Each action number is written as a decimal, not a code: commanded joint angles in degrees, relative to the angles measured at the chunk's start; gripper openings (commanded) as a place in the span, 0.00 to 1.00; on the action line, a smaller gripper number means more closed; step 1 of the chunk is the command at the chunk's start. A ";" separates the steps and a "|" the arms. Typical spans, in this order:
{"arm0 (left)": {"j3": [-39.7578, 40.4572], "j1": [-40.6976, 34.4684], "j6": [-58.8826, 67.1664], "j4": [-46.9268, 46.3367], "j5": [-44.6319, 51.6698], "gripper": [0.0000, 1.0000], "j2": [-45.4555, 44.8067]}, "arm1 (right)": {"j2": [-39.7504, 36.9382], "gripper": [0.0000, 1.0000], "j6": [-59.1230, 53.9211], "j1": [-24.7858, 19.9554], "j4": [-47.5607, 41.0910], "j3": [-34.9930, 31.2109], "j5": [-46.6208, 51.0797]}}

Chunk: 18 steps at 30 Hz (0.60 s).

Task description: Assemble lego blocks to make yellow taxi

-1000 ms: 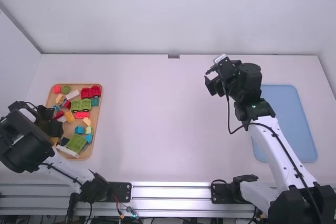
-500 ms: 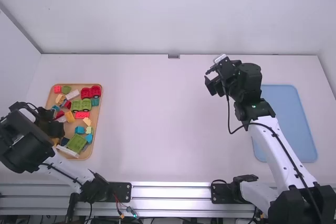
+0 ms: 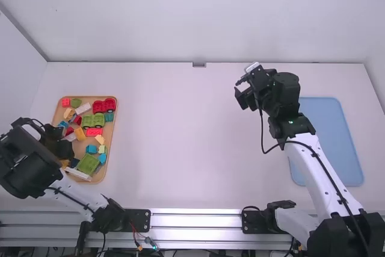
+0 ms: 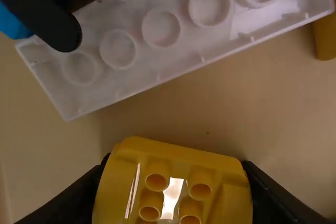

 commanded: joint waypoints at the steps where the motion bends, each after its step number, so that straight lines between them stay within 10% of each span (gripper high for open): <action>1: 0.09 -0.15 -2.93 -0.04 0.52 0.49 0.81 | 0.35 0.98 0.48 0.17 0.09 2.01 -0.31; 7: 3.63 -0.44 -12.68 -1.16 0.92 0.44 0.81 | 0.35 0.99 0.48 0.17 -0.20 2.01 -0.31; 10: 6.95 -0.85 -14.80 -4.96 0.87 0.57 0.81 | 0.35 0.99 0.50 0.17 -0.55 2.01 -0.31; 15: 13.44 -3.80 -18.14 -11.67 1.42 0.28 0.76 | 0.35 0.99 0.48 0.20 -1.14 2.01 -0.28; 18: 17.00 -7.17 -16.00 -15.04 6.64 0.29 0.76 | 0.35 0.99 0.48 0.17 -1.16 2.01 -0.31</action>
